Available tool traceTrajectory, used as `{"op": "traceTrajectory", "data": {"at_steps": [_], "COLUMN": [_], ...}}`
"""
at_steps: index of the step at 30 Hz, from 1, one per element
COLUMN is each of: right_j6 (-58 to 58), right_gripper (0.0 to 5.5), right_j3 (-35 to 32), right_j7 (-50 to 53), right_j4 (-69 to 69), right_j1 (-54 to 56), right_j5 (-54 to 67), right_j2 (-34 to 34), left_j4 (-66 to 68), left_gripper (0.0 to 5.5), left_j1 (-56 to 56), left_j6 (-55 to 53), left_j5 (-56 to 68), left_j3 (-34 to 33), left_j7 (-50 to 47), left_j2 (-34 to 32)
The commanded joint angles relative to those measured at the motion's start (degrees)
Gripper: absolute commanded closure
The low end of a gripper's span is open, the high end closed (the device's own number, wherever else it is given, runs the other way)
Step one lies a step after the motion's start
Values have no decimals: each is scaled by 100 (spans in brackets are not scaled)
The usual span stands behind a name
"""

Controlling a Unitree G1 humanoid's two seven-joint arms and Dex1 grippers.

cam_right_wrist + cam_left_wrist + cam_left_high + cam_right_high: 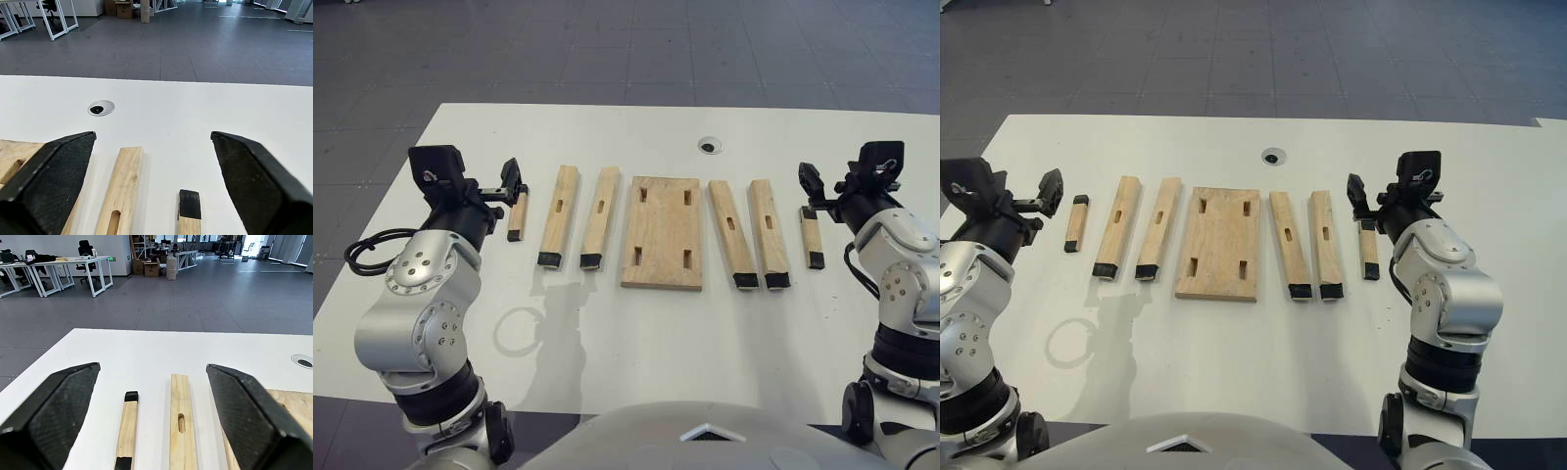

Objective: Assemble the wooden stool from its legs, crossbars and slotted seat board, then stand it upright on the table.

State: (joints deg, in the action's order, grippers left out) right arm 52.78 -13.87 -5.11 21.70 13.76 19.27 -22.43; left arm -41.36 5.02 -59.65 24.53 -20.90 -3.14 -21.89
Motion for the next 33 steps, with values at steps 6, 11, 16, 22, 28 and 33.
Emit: {"op": "traceTrajectory", "data": {"at_steps": [6, 11, 16, 22, 28, 33], "right_j6": [14, 5, -5, 2, 222, 172], "right_gripper": [118, 118, 118, 118, 118, 118], "right_j3": [65, 77, 99, 11, -103, -2], "right_j7": [-23, 1, -13, -4, -250, -565], "right_j4": [-58, -67, -110, -80, -199, -281], "right_j1": [30, 0, 58, 69, 88, -592], "right_j5": [-136, -152, -194, -212, -172, -265], "right_j2": [47, 99, 105, 68, -332, -585], "left_j4": [156, 156, 110, 133, 21, -85], "left_gripper": [146, 146, 146, 146, 146, 146], "left_j1": [69, 52, 55, 133, 0, -68], "left_j6": [136, 131, 107, 150, 147, 92], "left_j5": [-196, -225, -297, -353, -446, -503], "left_j3": [83, 154, 259, 385, 318, 315], "left_j7": [102, 156, 248, 339, 310, 298], "left_j2": [-1, -47, -44, -64, -20, 21]}}
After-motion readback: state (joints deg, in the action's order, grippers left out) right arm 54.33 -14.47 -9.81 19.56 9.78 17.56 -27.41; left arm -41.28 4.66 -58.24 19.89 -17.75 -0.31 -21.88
